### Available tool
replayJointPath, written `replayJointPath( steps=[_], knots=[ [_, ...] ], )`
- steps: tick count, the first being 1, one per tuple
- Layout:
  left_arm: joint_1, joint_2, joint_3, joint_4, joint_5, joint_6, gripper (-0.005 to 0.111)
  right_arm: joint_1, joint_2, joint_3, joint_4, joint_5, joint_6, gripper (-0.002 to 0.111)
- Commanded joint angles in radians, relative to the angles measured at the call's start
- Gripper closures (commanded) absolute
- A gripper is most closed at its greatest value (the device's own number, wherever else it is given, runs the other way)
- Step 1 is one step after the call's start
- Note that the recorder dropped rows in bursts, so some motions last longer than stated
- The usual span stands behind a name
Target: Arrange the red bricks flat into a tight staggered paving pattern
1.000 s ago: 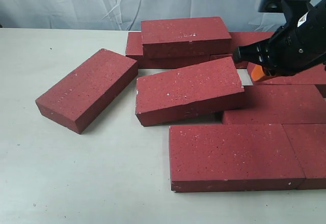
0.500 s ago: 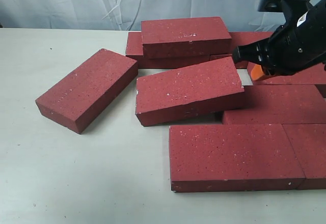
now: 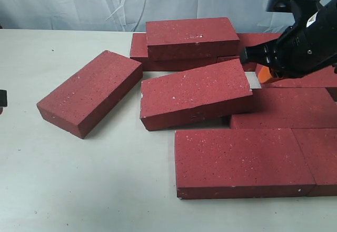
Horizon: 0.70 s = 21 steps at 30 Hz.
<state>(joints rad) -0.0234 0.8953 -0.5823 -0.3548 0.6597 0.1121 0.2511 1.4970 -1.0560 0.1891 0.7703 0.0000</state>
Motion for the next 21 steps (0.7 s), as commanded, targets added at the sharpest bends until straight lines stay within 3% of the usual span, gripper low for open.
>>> replayJointPath(
  steps=[1, 13, 17, 21],
  knots=[
    [0.001, 0.001, -0.006, -0.036, 0.074, 0.055, 0.107, 0.0, -0.005, 0.004, 0.02, -0.008, -0.015, 0.109],
    [-0.011, 0.043, -0.078, -0.082, 0.219, 0.111, 0.107, 0.057, -0.005, 0.004, 0.024, 0.012, -0.041, 0.109],
    [-0.079, 0.094, -0.127, -0.079, 0.216, 0.099, 0.107, 0.093, -0.005, 0.004, 0.02, 0.016, -0.06, 0.109],
    [-0.2, 0.184, -0.177, -0.059, 0.179, 0.029, 0.107, 0.1, -0.005, 0.004, 0.018, 0.02, -0.06, 0.109]
  ],
)
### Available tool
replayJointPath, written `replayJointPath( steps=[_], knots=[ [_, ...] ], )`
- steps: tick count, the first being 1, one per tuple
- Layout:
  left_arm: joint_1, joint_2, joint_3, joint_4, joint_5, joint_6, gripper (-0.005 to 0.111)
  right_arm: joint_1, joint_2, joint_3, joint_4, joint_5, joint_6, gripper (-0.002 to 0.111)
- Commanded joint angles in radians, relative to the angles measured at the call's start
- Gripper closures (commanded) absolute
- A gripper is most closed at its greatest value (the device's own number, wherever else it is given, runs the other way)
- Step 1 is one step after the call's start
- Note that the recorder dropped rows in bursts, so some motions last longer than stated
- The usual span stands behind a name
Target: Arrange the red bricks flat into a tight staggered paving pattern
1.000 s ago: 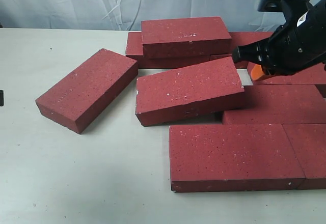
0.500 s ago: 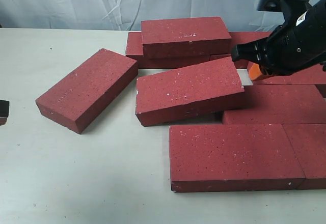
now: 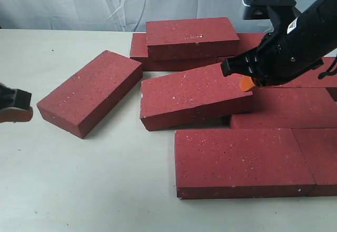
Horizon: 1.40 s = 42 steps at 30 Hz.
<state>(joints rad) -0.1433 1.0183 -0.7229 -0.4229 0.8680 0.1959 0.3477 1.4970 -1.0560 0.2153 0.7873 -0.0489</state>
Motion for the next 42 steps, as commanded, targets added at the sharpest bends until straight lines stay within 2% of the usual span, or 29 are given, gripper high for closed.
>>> replayJointPath(
  steps=[1, 6, 12, 16, 22, 26, 35, 38, 42],
  knots=[
    [-0.11, 0.082, -0.043, 0.02, -0.038, -0.073, 0.107, 0.003, -0.005, 0.004, -0.012, 0.003, -0.011, 0.109],
    [-0.255, 0.179, -0.078, 0.122, -0.099, -0.221, 0.107, 0.003, -0.005, 0.004, -0.022, 0.017, -0.011, 0.109],
    [-0.456, 0.288, -0.157, 0.351, -0.112, -0.455, 0.107, 0.003, -0.005, 0.004, -0.061, 0.052, -0.011, 0.109],
    [-0.516, 0.339, -0.217, 0.349, -0.144, -0.465, 0.107, 0.003, -0.005, 0.004, -0.083, 0.076, -0.011, 0.109],
    [-0.556, 0.511, -0.302, 0.316, -0.201, -0.463, 0.107, 0.003, -0.005, 0.004, -0.134, 0.108, -0.011, 0.109],
    [-0.576, 0.618, -0.344, 0.308, -0.256, -0.452, 0.107, 0.003, 0.024, 0.004, -0.138, 0.068, -0.011, 0.109],
    [-0.576, 0.747, -0.349, 0.305, -0.376, -0.452, 0.107, 0.003, 0.175, 0.004, -0.1, 0.015, -0.011, 0.109],
    [-0.576, 0.805, -0.349, 0.345, -0.463, -0.452, 0.107, 0.003, 0.203, 0.004, -0.1, -0.014, -0.011, 0.109],
    [-0.576, 0.869, -0.349, 0.377, -0.494, -0.452, 0.107, 0.003, 0.228, 0.004, -0.1, -0.046, -0.011, 0.109]
  ],
)
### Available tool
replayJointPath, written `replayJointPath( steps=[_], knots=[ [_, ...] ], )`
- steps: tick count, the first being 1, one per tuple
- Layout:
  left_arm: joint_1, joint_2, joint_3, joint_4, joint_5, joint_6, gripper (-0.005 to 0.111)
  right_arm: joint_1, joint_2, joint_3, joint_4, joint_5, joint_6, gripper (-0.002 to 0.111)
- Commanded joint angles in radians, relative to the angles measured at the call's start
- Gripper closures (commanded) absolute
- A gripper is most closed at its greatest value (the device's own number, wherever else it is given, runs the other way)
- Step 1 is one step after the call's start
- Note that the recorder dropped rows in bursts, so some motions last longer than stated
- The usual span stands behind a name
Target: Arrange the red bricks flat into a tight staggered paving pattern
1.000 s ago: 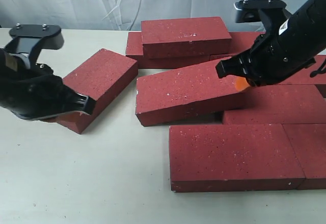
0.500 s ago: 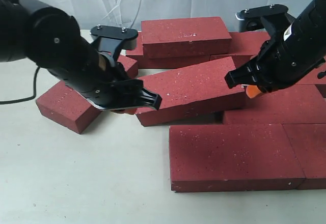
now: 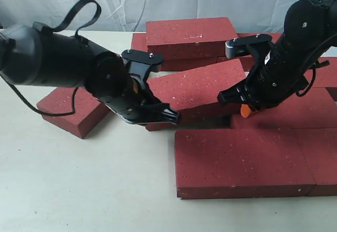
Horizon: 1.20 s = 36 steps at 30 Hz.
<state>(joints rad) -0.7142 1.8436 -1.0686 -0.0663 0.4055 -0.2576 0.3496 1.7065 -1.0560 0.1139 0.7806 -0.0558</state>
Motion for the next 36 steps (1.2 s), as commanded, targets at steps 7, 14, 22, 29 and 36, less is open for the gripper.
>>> replayJointPath(
  steps=[7, 14, 22, 29, 36],
  knots=[
    [0.023, 0.091, -0.003, 0.037, -0.199, 0.002, 0.107, 0.001, 0.035, 0.004, 0.003, -0.194, -0.002, 0.109],
    [0.093, 0.122, -0.005, 0.029, -0.257, -0.001, 0.107, 0.001, 0.037, 0.004, -0.001, -0.347, -0.002, 0.109],
    [0.093, 0.158, -0.005, -0.003, -0.28, -0.001, 0.107, 0.001, 0.095, 0.004, -0.018, -0.375, -0.002, 0.109],
    [0.093, 0.157, -0.005, -0.009, -0.307, -0.001, 0.107, 0.001, 0.133, 0.004, -0.018, -0.425, -0.002, 0.109],
    [0.093, 0.157, -0.005, -0.01, -0.313, -0.001, 0.107, -0.001, 0.135, 0.004, -0.07, -0.479, -0.002, 0.109]
  ],
)
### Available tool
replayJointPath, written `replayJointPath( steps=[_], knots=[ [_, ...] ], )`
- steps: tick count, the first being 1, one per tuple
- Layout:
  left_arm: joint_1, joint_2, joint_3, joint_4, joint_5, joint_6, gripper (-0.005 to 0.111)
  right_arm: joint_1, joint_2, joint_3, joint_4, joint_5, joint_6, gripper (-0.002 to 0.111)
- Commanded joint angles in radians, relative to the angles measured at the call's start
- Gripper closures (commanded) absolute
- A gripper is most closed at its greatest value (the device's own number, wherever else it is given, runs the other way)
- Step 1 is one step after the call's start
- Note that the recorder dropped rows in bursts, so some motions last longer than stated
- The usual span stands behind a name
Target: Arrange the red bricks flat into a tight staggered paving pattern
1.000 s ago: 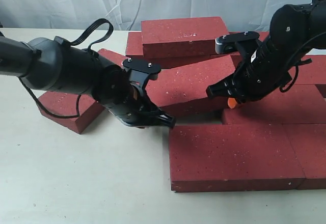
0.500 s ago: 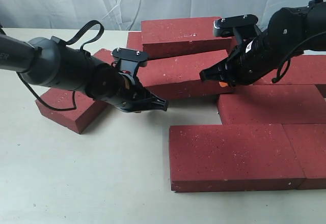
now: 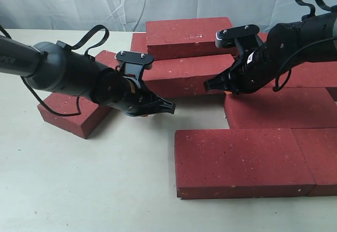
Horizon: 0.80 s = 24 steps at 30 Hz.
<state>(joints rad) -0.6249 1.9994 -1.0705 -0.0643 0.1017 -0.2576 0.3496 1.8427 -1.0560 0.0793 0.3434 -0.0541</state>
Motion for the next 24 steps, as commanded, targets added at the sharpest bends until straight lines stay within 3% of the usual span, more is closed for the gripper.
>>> replayJointPath(
  steps=[1, 14, 24],
  knots=[
    [0.004, 0.002, -0.003, -0.012, -0.011, -0.001, 0.107, -0.001, -0.001, 0.004, -0.04, -0.049, -0.004, 0.109],
    [0.004, 0.002, -0.003, -0.014, -0.006, -0.001, 0.107, -0.001, -0.001, 0.004, -0.055, -0.067, 0.002, 0.109],
    [0.006, -0.108, -0.011, 0.002, 0.191, -0.001, 0.107, -0.001, -0.06, -0.061, 0.003, 0.11, 0.002, 0.109]
  ],
)
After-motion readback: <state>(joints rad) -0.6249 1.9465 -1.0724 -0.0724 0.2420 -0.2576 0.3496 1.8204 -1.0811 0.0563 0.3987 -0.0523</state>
